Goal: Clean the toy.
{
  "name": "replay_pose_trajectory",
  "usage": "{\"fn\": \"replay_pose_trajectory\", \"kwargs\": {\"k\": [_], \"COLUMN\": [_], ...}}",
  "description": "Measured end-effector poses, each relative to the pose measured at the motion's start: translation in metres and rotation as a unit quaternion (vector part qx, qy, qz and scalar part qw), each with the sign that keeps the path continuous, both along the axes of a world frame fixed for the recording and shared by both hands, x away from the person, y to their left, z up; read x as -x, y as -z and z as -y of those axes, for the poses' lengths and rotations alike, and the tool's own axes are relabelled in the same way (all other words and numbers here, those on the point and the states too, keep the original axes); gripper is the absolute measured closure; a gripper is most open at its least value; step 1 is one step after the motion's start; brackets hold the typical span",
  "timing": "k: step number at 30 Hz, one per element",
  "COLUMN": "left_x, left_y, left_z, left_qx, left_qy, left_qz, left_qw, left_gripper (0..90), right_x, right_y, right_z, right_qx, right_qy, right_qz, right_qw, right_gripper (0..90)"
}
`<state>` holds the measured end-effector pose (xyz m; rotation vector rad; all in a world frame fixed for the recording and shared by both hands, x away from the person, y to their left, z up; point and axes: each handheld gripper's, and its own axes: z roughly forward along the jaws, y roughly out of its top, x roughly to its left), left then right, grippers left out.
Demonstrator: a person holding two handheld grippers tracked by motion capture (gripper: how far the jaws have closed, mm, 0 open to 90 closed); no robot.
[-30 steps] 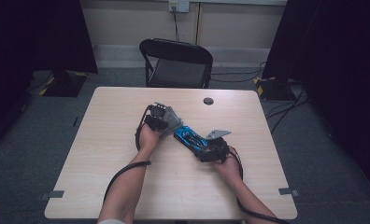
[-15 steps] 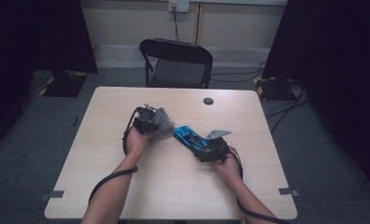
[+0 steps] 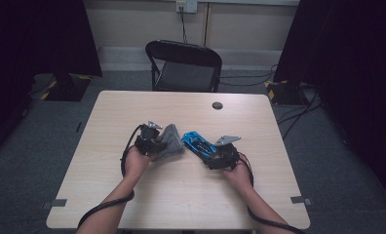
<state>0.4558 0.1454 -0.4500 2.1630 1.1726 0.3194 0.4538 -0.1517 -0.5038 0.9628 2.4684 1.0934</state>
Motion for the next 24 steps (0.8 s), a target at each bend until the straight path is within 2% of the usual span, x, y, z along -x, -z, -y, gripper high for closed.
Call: {"fn": "replay_pose_trajectory", "kwargs": {"k": [5, 8, 10, 12, 14, 17, 19, 22, 24], "left_x": [0.007, 0.012, 0.015, 0.018, 0.022, 0.028, 0.031, 0.034, 0.036], "left_y": [0.004, 0.006, 0.007, 0.006, 0.006, 0.007, 0.008, 0.007, 0.006], "left_z": [0.000, 0.000, -0.001, -0.001, -0.002, -0.003, -0.001, 0.001, 0.002], "left_qx": [0.002, -0.001, 0.002, 0.005, 0.007, 0.004, 0.008, 0.009, 0.010], "left_qy": [0.008, 0.011, 0.013, 0.015, 0.018, 0.024, 0.026, 0.030, 0.034], "left_qz": [-0.003, -0.002, 0.000, 0.000, 0.002, 0.004, 0.006, 0.006, 0.008], "left_qw": [1.0000, 0.9999, 0.9999, 0.9999, 0.9998, 0.9997, 0.9996, 0.9995, 0.9993], "left_gripper": [78.2, 78.2, 78.2, 78.2, 78.1, 78.2, 78.2, 78.2, 78.2], "right_x": [0.000, -0.003, -0.004, -0.003, -0.002, -0.003, -0.005, -0.011, -0.018], "right_y": [0.000, -0.002, -0.007, -0.013, -0.023, -0.039, -0.049, -0.057, -0.056], "right_z": [0.001, 0.004, 0.007, 0.007, 0.008, 0.010, 0.009, 0.003, -0.005], "right_qx": [0.004, 0.012, 0.006, 0.012, 0.003, -0.026, -0.040, -0.045, -0.036], "right_qy": [-0.007, -0.004, -0.006, -0.008, -0.012, -0.022, -0.018, -0.005, 0.004], "right_qz": [-0.004, -0.011, -0.011, -0.009, -0.007, -0.008, -0.009, -0.011, -0.014], "right_qw": [1.0000, 0.9999, 0.9999, 0.9999, 0.9999, 0.9994, 0.9990, 0.9989, 0.9992], "right_gripper": [16.0, 15.9, 16.0, 17.9, 22.3, 23.1, 24.8, 28.5, 30.1]}}
